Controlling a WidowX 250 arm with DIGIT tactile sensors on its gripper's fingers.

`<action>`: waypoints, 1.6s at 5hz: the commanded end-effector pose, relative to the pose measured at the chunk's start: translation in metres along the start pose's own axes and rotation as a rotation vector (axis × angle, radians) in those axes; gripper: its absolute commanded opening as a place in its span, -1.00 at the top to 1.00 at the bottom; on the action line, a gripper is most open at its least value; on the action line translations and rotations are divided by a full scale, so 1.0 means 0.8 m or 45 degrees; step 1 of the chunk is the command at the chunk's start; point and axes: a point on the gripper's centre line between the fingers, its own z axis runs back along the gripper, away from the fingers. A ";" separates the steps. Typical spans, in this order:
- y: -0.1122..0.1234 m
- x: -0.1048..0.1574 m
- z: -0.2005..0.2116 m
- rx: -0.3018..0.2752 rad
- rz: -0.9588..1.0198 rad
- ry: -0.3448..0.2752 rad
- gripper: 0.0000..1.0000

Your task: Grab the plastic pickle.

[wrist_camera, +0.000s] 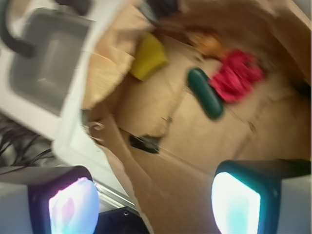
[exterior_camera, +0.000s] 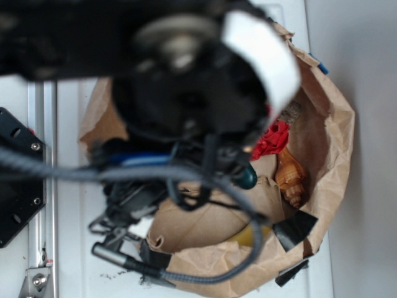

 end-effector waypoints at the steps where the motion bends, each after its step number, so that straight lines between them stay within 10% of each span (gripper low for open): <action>1: -0.005 0.002 0.015 0.029 0.004 -0.059 -1.00; 6: 0.073 0.037 -0.090 0.087 -0.236 -0.082 -1.00; 8: 0.060 0.033 -0.090 0.114 -0.247 -0.110 -1.00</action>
